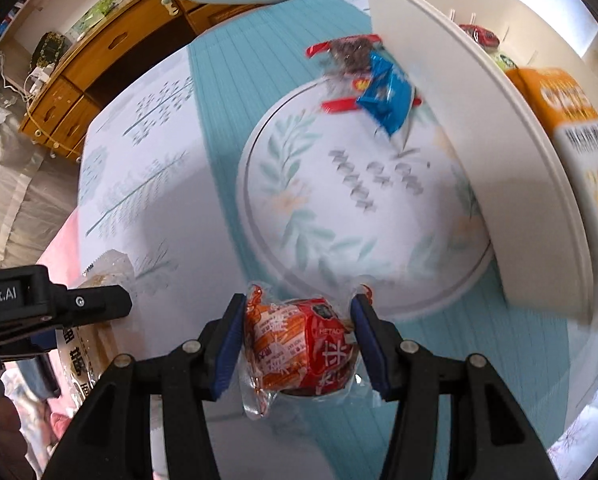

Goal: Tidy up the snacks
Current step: 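Carry the yellow pack and orange-red bread over the white tray and release both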

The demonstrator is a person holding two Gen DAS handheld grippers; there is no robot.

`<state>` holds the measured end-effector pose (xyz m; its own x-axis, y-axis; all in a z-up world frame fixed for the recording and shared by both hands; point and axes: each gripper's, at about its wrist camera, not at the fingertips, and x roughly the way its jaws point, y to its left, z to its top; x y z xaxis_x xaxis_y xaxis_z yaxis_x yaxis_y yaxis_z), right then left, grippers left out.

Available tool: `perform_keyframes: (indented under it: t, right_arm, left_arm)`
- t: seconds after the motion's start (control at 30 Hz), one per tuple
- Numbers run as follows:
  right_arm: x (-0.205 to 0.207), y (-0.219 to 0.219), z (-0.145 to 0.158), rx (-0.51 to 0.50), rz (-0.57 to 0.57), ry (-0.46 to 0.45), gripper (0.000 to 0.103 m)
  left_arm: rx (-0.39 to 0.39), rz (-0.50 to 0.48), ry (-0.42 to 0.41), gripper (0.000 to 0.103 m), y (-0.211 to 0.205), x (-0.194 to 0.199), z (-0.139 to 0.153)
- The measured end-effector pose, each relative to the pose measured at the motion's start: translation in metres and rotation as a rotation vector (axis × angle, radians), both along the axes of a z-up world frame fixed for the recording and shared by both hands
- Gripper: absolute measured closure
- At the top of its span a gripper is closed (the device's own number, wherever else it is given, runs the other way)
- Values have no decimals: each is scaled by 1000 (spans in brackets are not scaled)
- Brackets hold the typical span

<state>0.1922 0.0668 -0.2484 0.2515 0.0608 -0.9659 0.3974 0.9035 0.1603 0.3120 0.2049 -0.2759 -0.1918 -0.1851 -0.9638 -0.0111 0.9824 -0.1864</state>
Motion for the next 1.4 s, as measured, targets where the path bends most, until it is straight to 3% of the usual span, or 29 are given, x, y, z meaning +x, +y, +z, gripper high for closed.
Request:
perform_keyframes:
  t: [0.07,0.2,0.3,0.33,0.67,0.9,1.4]
  right_arm:
    - [-9,8,6,12,8,4,50]
    - [-25,18,18,28,23,-2,50]
    - [-40,23,32,27,39,-21,50]
    - [-46,24,36,26,43,-27,50]
    - [-84,13,82,36,95,-94,50]
    - [-89,-13,109,45,198,-152,50]
    - [-91,-103,151,9,384,-273,50]
  left_arm:
    - [-2,1,-5,26,14,-31,-1]
    - [-7,1,-21,26,31,-57,7]
    - [-7,-9,-41,26,41,-73,24]
    - [-8,-12,-46,26,61,-80,40]
    - [-42,-49,-119,26,75,-124,106]
    - [-62,-29,-145,26,52,-151,136]
    - [-89,20,-199,25,-58,-175,169]
